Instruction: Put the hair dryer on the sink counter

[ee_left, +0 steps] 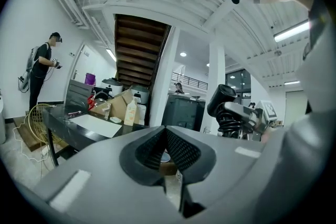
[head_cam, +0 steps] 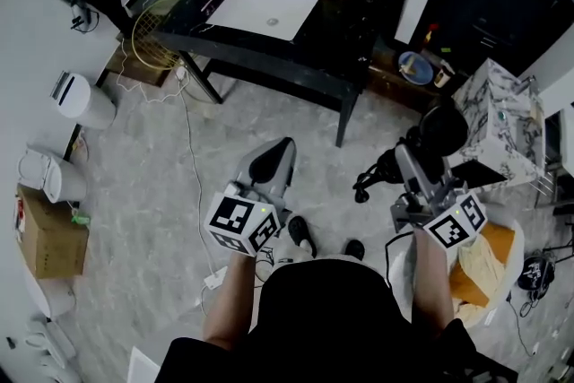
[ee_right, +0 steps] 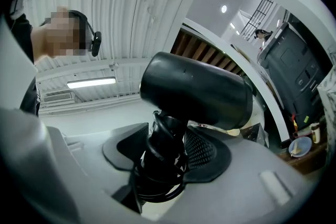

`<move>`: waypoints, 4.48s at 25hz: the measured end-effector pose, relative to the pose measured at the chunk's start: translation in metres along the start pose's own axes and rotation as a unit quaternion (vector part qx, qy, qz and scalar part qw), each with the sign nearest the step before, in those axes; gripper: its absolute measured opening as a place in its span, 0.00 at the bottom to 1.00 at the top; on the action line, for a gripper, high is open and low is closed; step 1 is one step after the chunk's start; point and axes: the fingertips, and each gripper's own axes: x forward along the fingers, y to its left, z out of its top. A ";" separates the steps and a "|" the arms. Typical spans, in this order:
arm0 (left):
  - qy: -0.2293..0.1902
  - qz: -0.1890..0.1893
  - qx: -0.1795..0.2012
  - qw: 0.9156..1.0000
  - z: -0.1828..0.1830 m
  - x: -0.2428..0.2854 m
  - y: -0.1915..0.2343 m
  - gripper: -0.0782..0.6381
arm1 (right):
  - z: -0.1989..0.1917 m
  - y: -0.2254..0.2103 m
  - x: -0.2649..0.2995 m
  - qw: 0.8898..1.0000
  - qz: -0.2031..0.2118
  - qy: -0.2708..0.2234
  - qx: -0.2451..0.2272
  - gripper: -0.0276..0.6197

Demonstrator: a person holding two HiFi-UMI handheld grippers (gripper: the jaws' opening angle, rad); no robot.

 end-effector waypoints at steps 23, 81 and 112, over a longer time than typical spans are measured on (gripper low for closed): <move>0.012 -0.042 0.009 0.999 0.014 0.010 0.112 0.11 | -0.034 0.008 0.097 0.999 -0.051 -0.014 -0.014 0.39; 0.040 -0.153 0.033 0.987 0.076 0.259 0.264 0.11 | -0.050 -0.177 0.320 0.988 -0.150 0.011 -0.026 0.39; 0.143 -0.355 0.024 0.924 0.051 0.371 0.313 0.11 | -0.204 -0.339 0.369 0.882 -0.418 0.208 0.061 0.39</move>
